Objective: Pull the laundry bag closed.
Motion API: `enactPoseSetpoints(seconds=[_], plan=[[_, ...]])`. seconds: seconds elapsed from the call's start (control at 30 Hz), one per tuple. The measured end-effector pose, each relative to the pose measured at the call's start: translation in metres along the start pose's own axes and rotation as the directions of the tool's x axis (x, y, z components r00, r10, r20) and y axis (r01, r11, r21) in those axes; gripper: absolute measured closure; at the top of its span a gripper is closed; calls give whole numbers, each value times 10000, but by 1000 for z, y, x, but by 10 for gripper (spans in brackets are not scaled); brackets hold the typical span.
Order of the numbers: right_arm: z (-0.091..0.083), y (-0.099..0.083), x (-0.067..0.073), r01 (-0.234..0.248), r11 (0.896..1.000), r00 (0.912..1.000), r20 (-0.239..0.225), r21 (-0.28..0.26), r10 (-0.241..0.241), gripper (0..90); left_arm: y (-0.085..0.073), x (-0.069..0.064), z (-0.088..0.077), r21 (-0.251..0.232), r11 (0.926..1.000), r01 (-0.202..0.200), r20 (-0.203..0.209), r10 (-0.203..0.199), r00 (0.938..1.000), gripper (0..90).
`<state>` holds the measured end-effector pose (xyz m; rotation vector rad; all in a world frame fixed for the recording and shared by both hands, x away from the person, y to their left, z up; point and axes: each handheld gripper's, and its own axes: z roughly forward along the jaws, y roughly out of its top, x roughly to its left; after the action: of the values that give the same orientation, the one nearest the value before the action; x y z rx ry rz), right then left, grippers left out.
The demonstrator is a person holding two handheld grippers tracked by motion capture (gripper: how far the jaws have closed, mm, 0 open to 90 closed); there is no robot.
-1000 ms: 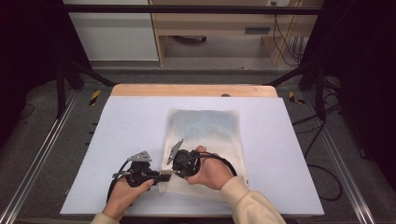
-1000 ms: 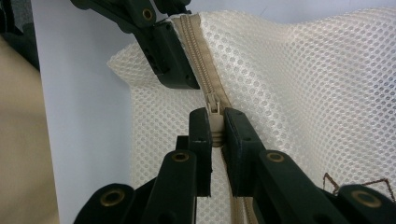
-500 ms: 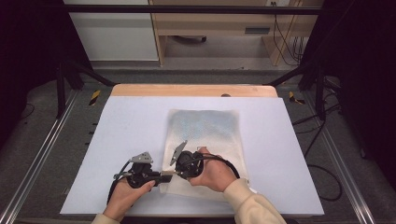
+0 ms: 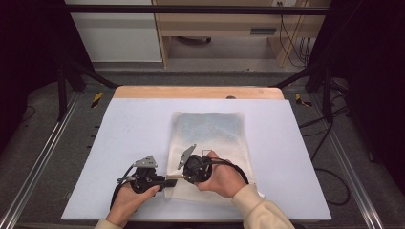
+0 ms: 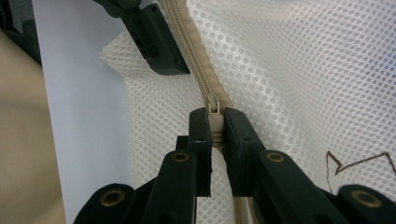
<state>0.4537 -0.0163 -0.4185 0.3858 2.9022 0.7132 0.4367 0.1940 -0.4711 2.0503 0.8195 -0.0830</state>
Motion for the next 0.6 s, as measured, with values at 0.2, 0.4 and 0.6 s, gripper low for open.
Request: enactPoseSetpoints(seconds=[0.2, 0.4, 0.6], plan=[[-4, -5, -1, -147, 9999, 9999, 15, -46, 147, 822, 0, 0, 0, -34, 10000, -35, -8, 35, 10000, 819], [-7, -11, -3, -243, 9997, 9997, 72, -25, 243, 822, 0, -1, 0, -24, 10000, -29, 12, 29, 10000, 819], [-10, -15, -4, -300, 9995, 9995, 76, -97, 301, 822, 1, -2, 0, -32, 10000, -52, 70, 52, 10000, 819]])
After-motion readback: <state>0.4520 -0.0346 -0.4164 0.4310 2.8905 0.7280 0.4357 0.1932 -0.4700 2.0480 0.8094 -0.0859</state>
